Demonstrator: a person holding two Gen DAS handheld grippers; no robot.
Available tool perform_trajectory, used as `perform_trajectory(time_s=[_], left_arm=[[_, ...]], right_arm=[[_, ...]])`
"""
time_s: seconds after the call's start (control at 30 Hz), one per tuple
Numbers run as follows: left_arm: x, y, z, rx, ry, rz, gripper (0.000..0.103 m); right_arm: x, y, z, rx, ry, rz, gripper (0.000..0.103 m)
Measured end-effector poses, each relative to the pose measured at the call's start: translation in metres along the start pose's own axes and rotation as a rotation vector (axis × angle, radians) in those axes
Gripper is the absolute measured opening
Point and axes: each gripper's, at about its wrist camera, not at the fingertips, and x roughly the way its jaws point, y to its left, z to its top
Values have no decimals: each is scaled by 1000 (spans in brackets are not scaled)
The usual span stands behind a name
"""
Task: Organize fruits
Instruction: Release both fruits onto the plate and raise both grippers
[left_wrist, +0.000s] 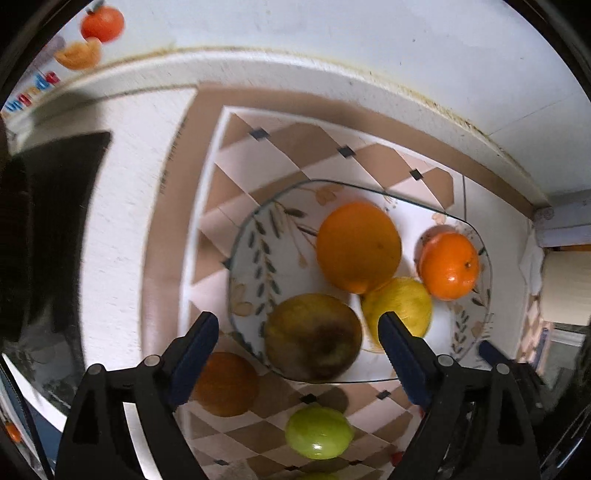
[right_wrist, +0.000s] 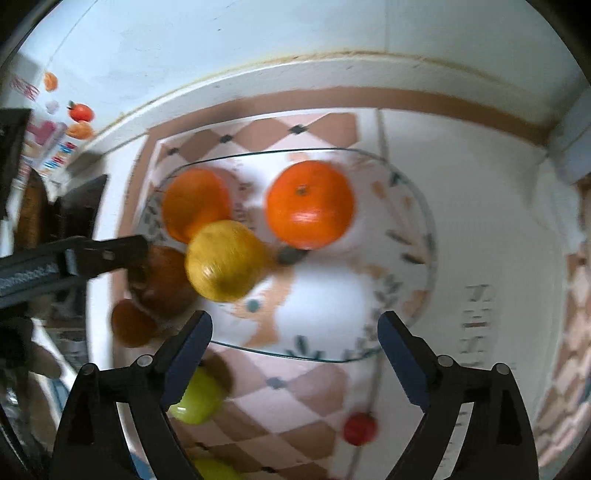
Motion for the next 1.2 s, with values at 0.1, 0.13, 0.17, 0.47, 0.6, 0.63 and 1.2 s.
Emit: perform_trajectory(time_s=[0.1,0.13,0.17,0.47,0.6,0.63,1.2], left_arm=[[-11,-1,-8,23,-51,71,88],[-15,1,-12,27,-67,87,88],[-21,2,-18,32,-92,113,88],[-77,17,-66,72,-258,172,88],[-103,17,-89,99,-324,160,88],[-107,16,-94,104,-334,159,88],[-180,9,-185,180,-511,99,88]], right_arm=[[-11,2,-5,-5,-30,-48,97],[-16,2,-7,-6,-42,-55,97],[-21,2,-9,-4,-56,-64,97],[-77,13,-41,24,-159,-104,97],[-104,21,-63,29,-206,-117,97],[-110,22,-68,33,-214,-116,97],[-199,40,-151,59,-381,-104,97]])
